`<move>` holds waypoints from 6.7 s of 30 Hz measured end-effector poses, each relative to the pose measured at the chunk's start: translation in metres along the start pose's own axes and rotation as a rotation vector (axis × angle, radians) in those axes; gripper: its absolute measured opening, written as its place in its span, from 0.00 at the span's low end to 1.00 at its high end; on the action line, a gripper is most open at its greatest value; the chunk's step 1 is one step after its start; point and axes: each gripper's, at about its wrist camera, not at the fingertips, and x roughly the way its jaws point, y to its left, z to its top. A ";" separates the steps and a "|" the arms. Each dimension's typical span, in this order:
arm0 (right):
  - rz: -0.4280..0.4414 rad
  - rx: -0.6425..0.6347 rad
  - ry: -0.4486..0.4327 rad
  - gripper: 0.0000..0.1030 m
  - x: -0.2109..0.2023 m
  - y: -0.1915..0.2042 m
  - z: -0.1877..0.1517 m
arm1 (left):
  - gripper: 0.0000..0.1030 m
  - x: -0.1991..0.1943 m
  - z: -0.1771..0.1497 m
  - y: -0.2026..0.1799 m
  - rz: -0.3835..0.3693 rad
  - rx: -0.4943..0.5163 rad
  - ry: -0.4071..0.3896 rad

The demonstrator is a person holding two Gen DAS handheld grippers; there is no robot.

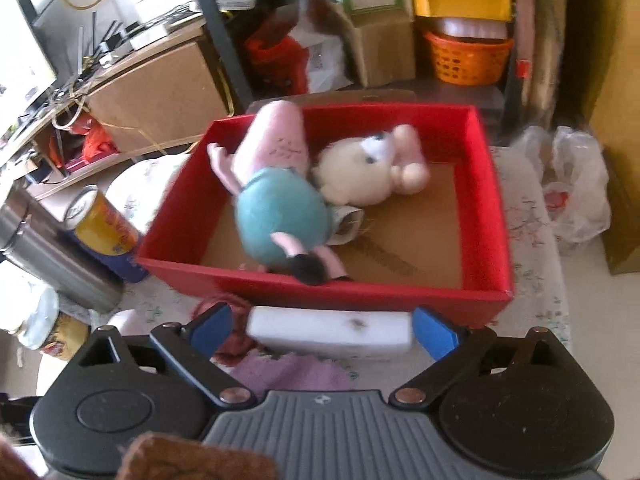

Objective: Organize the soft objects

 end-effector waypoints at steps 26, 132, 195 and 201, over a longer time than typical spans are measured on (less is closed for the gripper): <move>0.007 0.008 -0.043 0.66 -0.004 0.004 -0.007 | 0.48 -0.003 0.002 -0.005 0.003 0.030 -0.017; 0.165 0.377 -0.240 0.77 -0.008 -0.070 0.073 | 0.81 0.048 0.070 -0.092 0.040 0.208 -0.200; 0.271 -0.044 0.180 0.40 -0.012 0.051 -0.066 | 0.81 -0.017 -0.061 0.008 0.287 0.402 0.107; 0.167 -0.107 0.194 0.38 0.000 0.054 -0.071 | 0.81 -0.022 -0.056 0.014 0.275 0.383 0.105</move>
